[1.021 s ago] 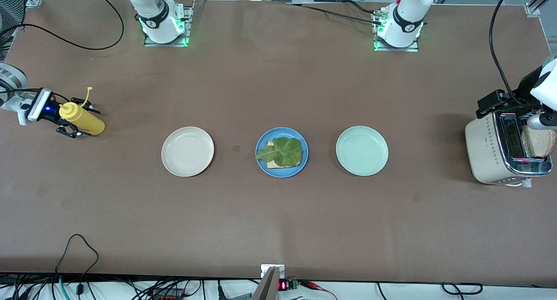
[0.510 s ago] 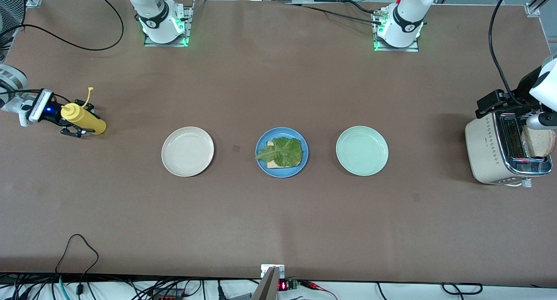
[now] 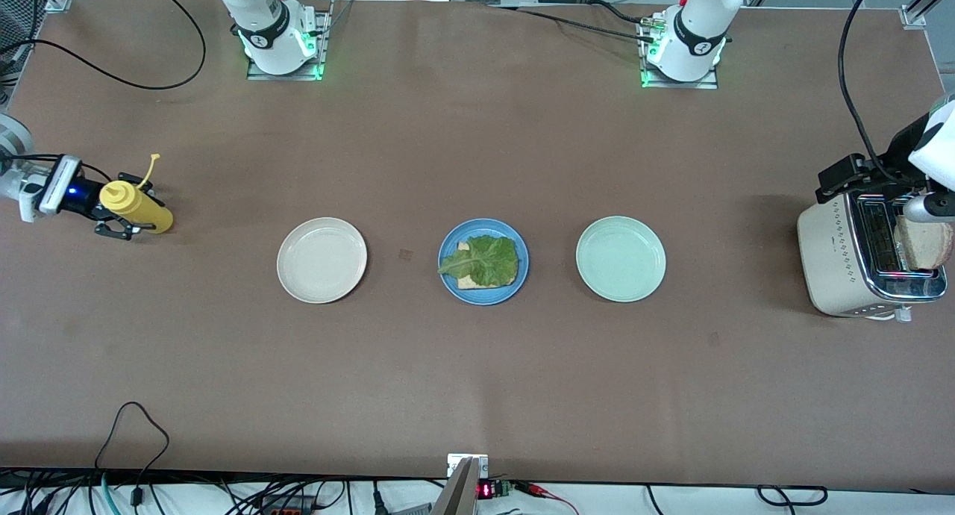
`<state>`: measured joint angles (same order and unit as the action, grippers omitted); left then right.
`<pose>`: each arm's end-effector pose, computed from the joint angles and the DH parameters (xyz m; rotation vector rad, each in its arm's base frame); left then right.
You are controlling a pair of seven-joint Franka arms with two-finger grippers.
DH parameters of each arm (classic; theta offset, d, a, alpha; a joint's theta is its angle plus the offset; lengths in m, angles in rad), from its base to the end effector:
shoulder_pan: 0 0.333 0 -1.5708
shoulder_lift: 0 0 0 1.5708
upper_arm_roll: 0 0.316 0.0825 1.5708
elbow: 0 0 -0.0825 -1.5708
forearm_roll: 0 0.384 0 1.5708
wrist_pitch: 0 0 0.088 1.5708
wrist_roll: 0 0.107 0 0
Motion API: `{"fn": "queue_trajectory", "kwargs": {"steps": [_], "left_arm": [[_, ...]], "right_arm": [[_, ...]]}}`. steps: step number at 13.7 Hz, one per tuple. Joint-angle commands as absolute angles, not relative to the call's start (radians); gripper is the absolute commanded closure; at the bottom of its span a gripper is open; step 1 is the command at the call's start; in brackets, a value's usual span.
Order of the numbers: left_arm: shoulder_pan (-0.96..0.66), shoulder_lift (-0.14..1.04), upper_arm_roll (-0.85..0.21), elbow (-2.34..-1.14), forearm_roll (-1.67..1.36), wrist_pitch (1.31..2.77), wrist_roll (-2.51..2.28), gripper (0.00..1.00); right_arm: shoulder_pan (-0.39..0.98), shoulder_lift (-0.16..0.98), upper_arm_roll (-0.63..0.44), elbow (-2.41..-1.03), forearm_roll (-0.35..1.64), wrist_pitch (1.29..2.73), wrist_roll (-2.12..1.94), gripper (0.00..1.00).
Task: Make sandwich in blue plate with both arms
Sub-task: 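Carry the mustard bottle over the blue plate with the right gripper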
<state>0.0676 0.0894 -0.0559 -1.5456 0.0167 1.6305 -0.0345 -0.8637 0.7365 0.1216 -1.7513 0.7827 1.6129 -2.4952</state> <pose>0.5863 0.0100 0.5908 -3.1290 -0.0710 0.0066 0.4703 -0.3360 0.1479 -1.6852 -1.3346 -1.0176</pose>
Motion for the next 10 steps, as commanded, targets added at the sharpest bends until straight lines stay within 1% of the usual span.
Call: {"fn": "queue_trajectory", "kwargs": {"steps": [1,5,10], "left_arm": [[0.074,0.094,-0.055,-1.534,-0.005,1.624,-0.014,0.0],[0.074,0.094,-0.055,-1.532,-0.006,1.626,-0.014,0.0],[0.074,0.094,-0.055,-1.532,-0.006,1.626,-0.014,0.0]], "right_arm": [[-0.836,0.6,0.127,-1.769,0.743,1.612,-2.381,1.0],[-0.77,0.45,0.127,-1.77,0.693,1.611,-2.215,1.0],[-0.632,0.284,0.126,-1.775,0.627,1.614,-2.037,1.0]]}}
